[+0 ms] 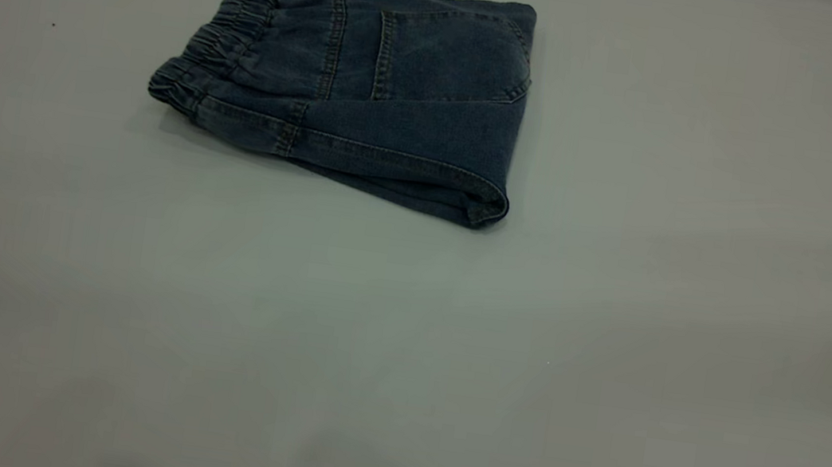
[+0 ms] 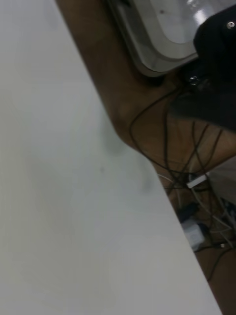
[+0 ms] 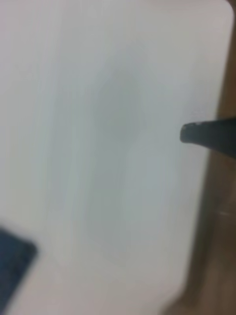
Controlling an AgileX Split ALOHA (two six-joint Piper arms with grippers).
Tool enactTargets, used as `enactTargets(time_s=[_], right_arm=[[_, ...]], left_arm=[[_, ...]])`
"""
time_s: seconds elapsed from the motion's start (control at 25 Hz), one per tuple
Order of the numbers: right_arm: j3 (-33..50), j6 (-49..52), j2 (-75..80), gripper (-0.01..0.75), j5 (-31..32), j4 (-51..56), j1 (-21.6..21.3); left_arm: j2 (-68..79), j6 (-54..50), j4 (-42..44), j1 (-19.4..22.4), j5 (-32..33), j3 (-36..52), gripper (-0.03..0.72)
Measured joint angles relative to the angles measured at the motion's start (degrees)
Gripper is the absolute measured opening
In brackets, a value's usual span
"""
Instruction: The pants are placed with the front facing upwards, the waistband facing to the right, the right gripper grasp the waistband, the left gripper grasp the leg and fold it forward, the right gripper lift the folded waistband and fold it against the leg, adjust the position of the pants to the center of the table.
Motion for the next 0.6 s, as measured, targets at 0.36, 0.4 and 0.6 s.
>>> enactTargets(time_s=[0.36, 0.4, 0.6], right_arm=[[7.0, 2.7, -0.5, 0.568, -4.2, -2.0, 0.0], [7.5, 2.7, -0.5, 0.568, -4.6, -1.8, 0.0], [7.6, 1.7, -1.5, 0.568, -5.6, -0.1, 0.0]], left_arm=[[-0.1, 0.3, -0.6, 0.0, -5.5, 4.4, 0.482], [-0.1, 0.3, -1.1, 0.0, -5.5, 4.4, 0.482], [-0.1, 4.4, -6.5, 0.0, -5.5, 4.4, 0.482]])
